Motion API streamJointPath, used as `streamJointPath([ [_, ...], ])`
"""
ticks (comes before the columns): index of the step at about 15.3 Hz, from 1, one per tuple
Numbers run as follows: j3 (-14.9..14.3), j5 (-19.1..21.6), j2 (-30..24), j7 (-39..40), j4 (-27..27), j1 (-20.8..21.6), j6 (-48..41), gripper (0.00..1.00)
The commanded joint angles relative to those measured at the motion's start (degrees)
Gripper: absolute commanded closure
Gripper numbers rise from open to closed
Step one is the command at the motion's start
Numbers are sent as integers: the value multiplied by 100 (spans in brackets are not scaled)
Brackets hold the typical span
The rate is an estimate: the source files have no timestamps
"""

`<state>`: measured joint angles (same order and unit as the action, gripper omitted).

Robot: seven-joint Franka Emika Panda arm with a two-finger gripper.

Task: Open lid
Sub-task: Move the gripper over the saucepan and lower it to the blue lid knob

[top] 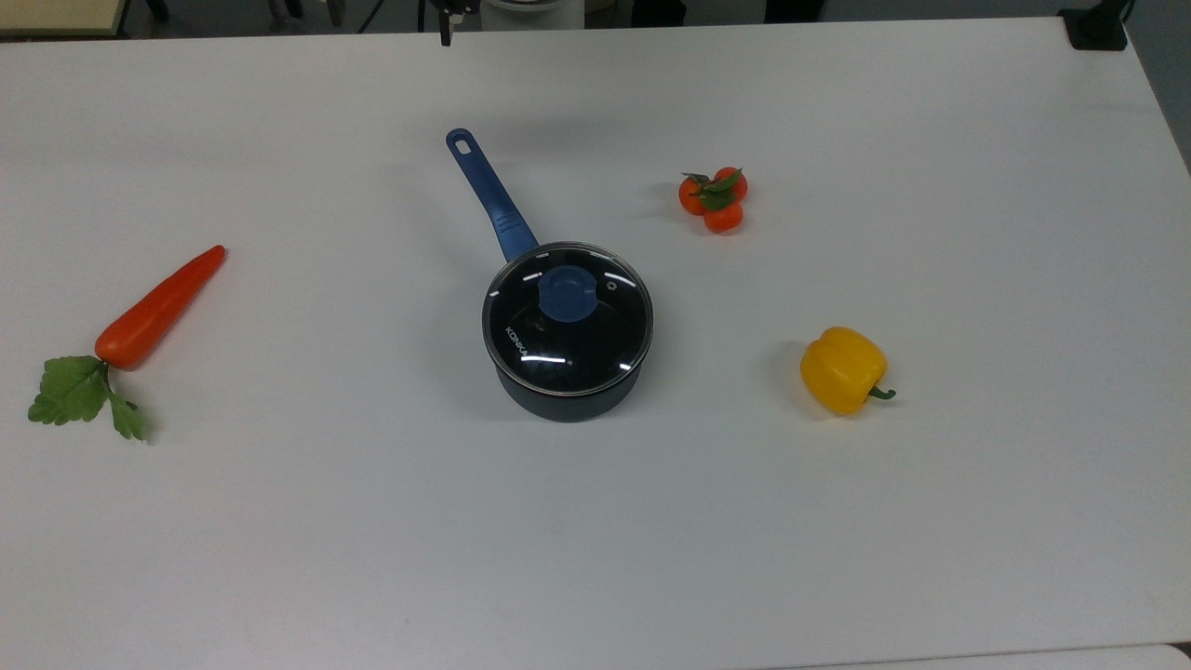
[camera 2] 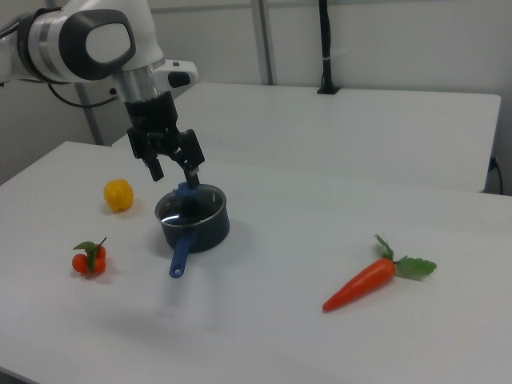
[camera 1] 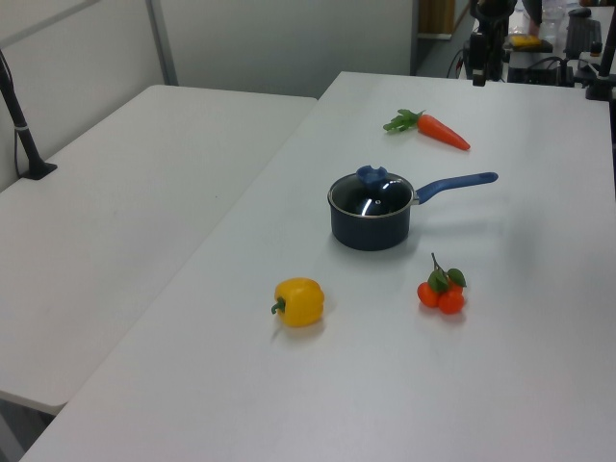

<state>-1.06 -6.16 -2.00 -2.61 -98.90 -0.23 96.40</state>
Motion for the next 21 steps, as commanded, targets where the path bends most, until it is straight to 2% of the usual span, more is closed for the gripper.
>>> streamJointPath([
  [1, 9, 106, 33, 59, 11, -21, 54, 0],
  [6, 44, 123, 68, 50, 72, 58, 54, 0],
  [9, 79, 132, 419, 33, 450, 189, 28, 0],
  [14, 79, 264, 859, 50, 785, 497, 124, 0],
  [16, 79, 299, 921, 68, 768, 576, 535, 0],
  [18, 79, 527, 1105, 50, 776, 647, 818, 0],
  [21, 79, 580, 1377, 85, 759, 691, 1291, 0],
])
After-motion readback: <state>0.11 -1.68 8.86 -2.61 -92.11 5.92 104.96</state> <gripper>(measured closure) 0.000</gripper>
